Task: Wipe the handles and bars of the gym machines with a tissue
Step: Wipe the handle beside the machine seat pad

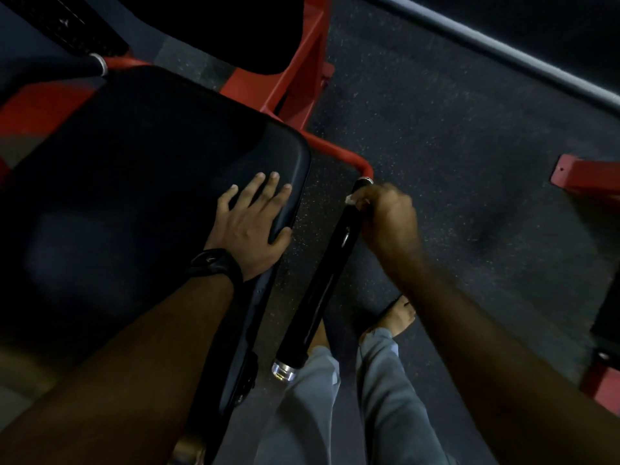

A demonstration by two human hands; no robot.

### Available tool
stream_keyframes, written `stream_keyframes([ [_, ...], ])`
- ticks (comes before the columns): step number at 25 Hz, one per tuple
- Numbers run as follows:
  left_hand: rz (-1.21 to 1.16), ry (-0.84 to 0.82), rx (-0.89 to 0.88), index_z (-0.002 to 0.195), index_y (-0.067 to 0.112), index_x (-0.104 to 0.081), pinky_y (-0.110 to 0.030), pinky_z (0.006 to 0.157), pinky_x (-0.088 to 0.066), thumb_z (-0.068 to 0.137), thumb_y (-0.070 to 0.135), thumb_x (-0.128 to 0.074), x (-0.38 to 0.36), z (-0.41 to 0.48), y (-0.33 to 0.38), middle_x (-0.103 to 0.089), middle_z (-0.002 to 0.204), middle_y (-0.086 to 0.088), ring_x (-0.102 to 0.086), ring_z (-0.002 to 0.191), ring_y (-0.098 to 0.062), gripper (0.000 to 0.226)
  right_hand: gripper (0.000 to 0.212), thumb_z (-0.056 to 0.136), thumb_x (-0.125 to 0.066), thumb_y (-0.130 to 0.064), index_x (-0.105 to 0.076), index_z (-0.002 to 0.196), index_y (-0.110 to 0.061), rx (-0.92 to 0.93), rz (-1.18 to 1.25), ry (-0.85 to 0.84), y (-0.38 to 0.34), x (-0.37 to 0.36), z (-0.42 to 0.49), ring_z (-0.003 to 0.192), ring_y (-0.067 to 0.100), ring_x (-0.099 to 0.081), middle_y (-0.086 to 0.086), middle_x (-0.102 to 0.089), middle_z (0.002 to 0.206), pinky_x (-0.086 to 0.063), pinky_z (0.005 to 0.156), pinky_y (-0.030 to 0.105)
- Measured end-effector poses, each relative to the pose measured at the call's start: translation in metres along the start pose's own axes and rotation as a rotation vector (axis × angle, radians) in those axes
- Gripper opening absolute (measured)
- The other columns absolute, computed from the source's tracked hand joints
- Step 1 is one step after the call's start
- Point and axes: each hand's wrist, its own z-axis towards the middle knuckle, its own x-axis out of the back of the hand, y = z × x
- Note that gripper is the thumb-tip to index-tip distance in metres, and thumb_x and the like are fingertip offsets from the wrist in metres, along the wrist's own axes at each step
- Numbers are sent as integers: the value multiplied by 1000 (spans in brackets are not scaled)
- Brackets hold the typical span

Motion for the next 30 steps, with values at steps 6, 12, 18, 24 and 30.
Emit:
stream_keyframes([
  [6,3,-1,0,155,27,-21,-50,118,-14,93,49,-45,0,-1,1,-15,164,2,-8,151,-17,71,9,96,-65,-22,-72,93,-19,-277,328,202,4,-19,-4,84,9,-66,-5,-71,92,-57,82,35],
  [12,6,0,1,155,27,-21,-50,118,-15,92,50,-41,0,1,0,-15,164,2,-9,151,-17,71,12,96,-65,-24,-74,89,-18,-458,612,285,1,-29,-23,85,3,-68,-9,-73,90,-57,81,23],
  [18,-1,6,2,154,26,-25,-50,117,-15,88,51,-36,0,2,1,-18,163,2,-11,151,-17,71,15,98,-60,-8,-71,100,1,-757,1198,184,5,-44,-32,80,21,-67,11,-72,88,-58,80,33],
  [24,-7,3,0,154,26,-25,-50,117,-15,88,51,-36,1,2,2,-18,163,2,-11,151,-18,71,14,98,-59,-14,-71,93,-9,-959,1730,46,2,-57,-31,71,12,-65,4,-69,85,-59,64,24],
  [30,0,3,3,154,26,-25,-50,117,-16,89,51,-37,1,0,2,-18,163,2,-11,151,-17,71,13,97,-60,-12,-72,96,-9,-999,1749,112,-8,-51,-27,62,13,-66,6,-69,82,-58,56,27],
])
